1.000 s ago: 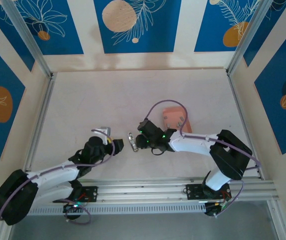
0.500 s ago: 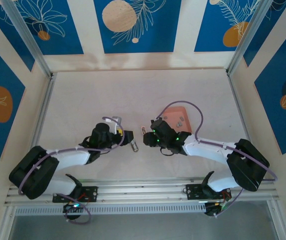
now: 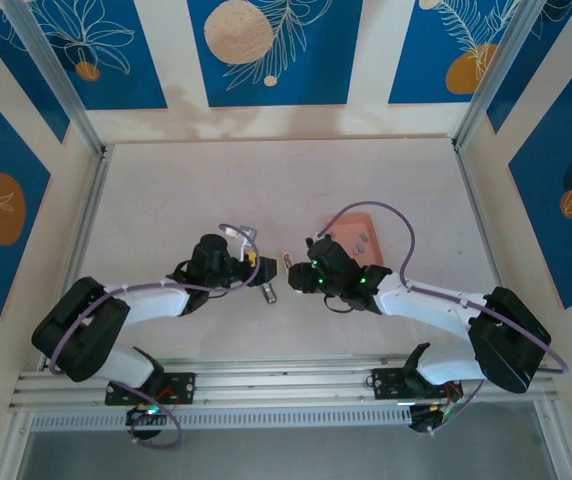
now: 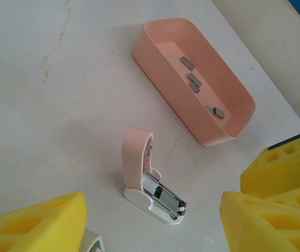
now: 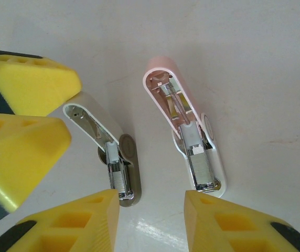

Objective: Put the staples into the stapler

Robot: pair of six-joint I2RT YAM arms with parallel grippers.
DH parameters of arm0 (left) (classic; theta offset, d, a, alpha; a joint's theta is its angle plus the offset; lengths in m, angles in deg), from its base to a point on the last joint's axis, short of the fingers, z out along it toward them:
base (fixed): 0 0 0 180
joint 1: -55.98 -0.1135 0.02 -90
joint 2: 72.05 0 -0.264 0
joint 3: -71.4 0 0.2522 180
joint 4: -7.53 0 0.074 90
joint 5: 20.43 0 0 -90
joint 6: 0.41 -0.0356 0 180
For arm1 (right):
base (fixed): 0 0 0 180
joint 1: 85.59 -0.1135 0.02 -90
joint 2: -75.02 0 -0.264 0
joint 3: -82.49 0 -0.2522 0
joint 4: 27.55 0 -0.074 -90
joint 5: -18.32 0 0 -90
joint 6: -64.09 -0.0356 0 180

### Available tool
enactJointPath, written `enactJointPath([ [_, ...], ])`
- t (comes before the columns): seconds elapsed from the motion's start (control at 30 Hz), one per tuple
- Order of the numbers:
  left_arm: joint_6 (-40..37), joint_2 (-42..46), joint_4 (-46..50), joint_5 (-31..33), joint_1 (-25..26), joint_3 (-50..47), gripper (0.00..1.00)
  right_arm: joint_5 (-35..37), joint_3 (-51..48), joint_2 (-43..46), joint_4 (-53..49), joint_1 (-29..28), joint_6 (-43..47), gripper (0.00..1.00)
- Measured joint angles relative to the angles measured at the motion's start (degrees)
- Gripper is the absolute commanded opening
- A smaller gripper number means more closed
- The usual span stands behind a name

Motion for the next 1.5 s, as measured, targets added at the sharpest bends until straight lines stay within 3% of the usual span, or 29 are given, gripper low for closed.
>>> enactJointPath([
  [0.77, -5.07, -1.01, 3.39, 1.20, -0.04, 1.90, 0.70, 0.66, -0.11, 0.50, -0.04, -0.87, 0.00, 0.38],
  [1.17, -6.49, -0.26, 6.84, 5.57, -0.04, 3.19, 0.71, 0.72, -0.90, 0.50, -0.04, -1.22, -0.02, 0.39],
  [1.5, -7.50, -4.66, 7.87, 3.56, -0.04, 5.29, 0.69, 0.87, -0.98, 0.50, 0.00, -1.22, -0.02, 0.39],
])
